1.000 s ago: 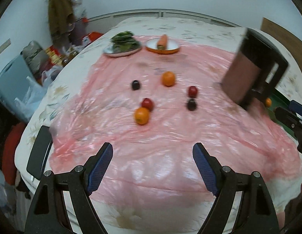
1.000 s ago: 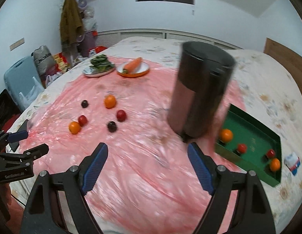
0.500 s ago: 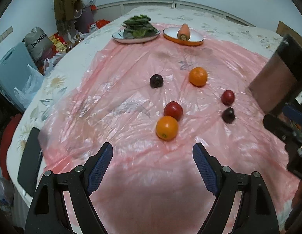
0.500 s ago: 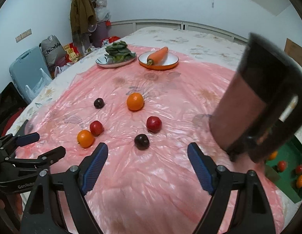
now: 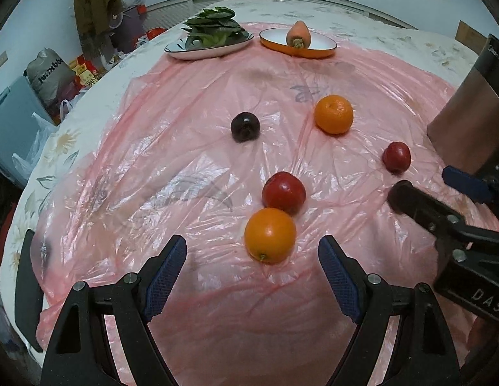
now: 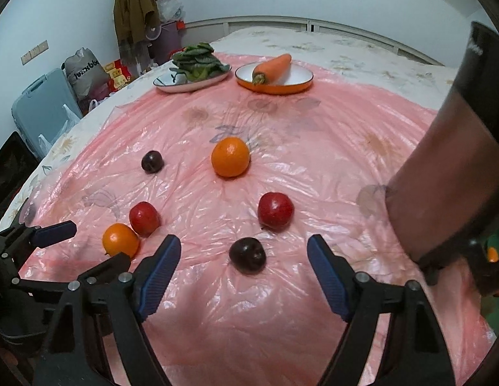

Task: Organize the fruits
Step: 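Move both open tools back over the fruit on the pink sheet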

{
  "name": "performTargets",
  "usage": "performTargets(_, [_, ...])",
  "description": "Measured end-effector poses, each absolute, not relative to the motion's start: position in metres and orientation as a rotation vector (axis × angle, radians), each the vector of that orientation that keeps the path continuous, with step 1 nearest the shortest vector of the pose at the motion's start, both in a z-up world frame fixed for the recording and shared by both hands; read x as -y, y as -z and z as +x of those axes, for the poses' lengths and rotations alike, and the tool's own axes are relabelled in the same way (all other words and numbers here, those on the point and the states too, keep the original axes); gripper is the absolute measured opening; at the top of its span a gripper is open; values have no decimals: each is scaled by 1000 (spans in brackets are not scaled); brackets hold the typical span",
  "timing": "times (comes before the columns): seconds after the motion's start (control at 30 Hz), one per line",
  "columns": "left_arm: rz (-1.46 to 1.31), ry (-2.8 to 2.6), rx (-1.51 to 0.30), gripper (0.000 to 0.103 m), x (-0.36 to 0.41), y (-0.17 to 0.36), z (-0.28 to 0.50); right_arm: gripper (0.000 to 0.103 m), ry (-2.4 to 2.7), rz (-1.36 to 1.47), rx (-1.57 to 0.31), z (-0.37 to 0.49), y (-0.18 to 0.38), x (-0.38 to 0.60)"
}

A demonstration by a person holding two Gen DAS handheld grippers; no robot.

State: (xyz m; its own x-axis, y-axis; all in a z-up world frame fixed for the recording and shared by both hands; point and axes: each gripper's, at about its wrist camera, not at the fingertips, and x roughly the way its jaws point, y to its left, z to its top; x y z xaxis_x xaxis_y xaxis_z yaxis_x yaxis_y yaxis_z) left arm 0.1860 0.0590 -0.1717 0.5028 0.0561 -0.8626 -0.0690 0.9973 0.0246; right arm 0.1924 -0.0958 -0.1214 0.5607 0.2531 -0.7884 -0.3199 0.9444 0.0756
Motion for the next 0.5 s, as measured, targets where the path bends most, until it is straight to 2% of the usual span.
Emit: performTargets(0.5, [-23,-66,-1054,80,-61,187,198,103,-354,-46,-949,206,144,88])
